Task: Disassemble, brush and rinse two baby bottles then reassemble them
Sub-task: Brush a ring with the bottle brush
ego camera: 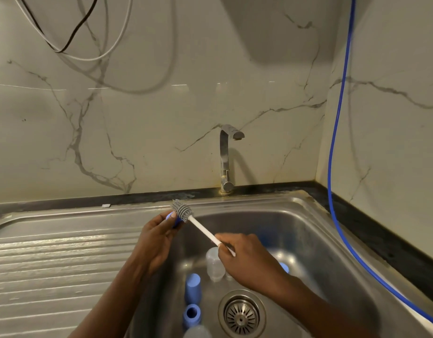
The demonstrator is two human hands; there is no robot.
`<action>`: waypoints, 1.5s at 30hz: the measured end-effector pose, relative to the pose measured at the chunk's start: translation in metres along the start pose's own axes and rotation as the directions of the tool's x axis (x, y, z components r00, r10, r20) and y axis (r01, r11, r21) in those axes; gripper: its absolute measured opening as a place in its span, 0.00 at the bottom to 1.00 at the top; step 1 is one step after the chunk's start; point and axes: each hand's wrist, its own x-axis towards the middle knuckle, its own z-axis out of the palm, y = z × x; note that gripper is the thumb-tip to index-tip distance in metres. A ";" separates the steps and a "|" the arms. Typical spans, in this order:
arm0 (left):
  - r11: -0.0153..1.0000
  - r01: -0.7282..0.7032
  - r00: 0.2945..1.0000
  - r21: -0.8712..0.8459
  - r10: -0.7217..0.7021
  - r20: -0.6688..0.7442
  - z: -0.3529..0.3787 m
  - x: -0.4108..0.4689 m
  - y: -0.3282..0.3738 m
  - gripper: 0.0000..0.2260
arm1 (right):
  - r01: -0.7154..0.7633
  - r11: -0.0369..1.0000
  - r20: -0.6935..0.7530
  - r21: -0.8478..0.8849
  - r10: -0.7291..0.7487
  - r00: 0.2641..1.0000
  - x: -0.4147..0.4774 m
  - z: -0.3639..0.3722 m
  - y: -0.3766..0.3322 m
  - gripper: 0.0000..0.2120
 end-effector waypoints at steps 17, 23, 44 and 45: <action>0.987 0.099 0.993 -0.126 -0.107 -0.051 0.009 -0.003 -0.001 0.09 | -0.035 0.997 -0.099 -0.073 0.027 0.995 0.005 0.010 -0.001 0.09; 0.972 0.160 0.986 -0.173 -0.165 -0.018 0.008 0.001 -0.007 0.15 | -0.025 0.995 -0.070 -0.098 0.018 0.997 0.005 0.013 0.000 0.09; 0.983 0.112 0.991 -0.146 -0.122 -0.059 0.007 0.001 -0.001 0.10 | -0.052 0.995 -0.042 -0.086 0.049 0.998 0.000 0.020 -0.004 0.07; 0.989 0.094 0.994 -0.116 -0.100 -0.051 0.007 0.002 -0.001 0.10 | -0.053 0.996 -0.040 -0.078 0.050 0.998 -0.001 0.022 -0.005 0.08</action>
